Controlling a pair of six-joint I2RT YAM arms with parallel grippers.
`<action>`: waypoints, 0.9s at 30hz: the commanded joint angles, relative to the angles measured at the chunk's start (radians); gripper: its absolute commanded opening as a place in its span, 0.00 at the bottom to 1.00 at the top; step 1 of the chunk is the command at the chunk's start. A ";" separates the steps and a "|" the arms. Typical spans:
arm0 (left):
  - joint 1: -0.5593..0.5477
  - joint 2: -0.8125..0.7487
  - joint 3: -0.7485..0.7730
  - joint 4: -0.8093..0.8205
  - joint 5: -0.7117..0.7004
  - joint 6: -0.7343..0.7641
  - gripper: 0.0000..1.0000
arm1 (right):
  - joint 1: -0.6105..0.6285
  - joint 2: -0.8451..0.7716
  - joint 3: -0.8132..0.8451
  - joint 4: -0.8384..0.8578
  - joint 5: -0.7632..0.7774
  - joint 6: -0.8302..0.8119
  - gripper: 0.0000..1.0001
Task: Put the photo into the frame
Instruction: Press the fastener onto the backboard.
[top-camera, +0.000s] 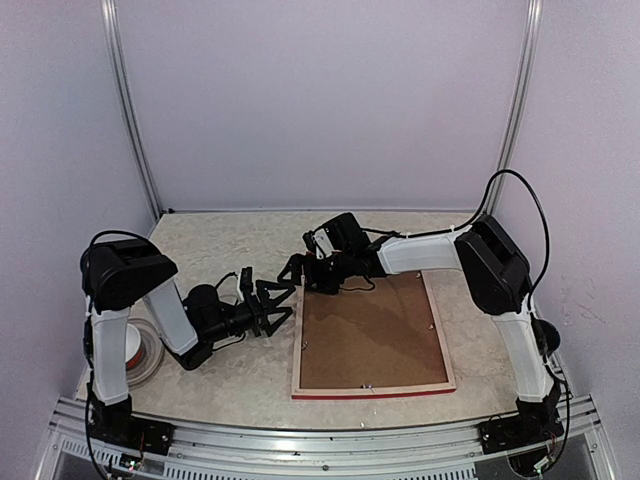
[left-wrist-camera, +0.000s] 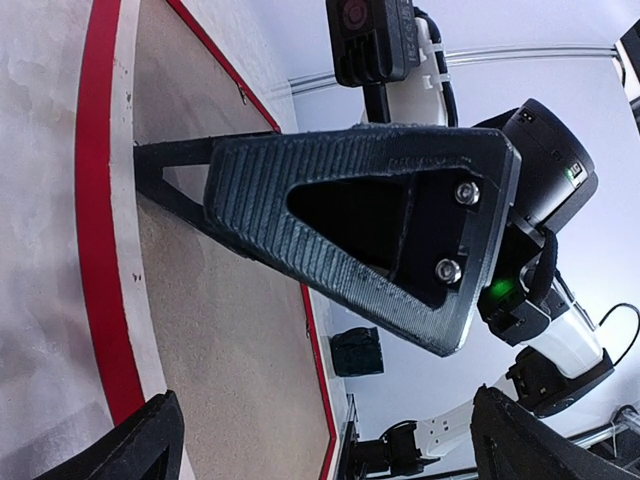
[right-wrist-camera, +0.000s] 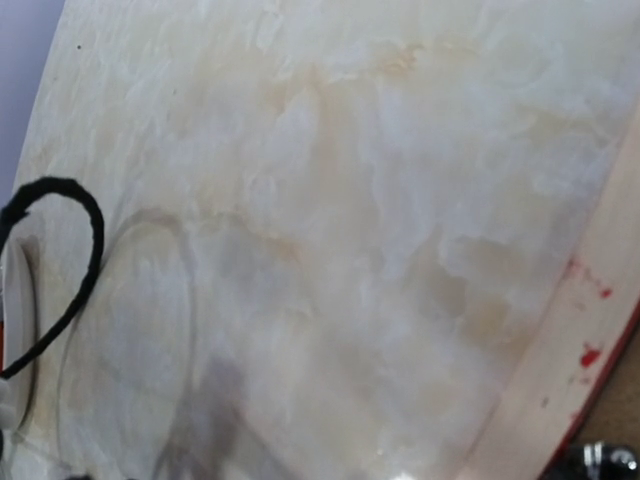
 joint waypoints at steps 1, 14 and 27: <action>-0.005 -0.030 -0.013 0.067 -0.001 0.005 0.99 | -0.007 -0.023 -0.058 -0.005 0.018 -0.037 0.99; -0.011 -0.073 0.008 -0.083 -0.007 0.080 0.99 | -0.008 -0.298 -0.243 -0.256 0.210 -0.365 0.99; -0.025 -0.159 0.050 -0.289 -0.024 0.179 0.99 | 0.120 -0.421 -0.470 -0.218 0.459 -0.607 0.99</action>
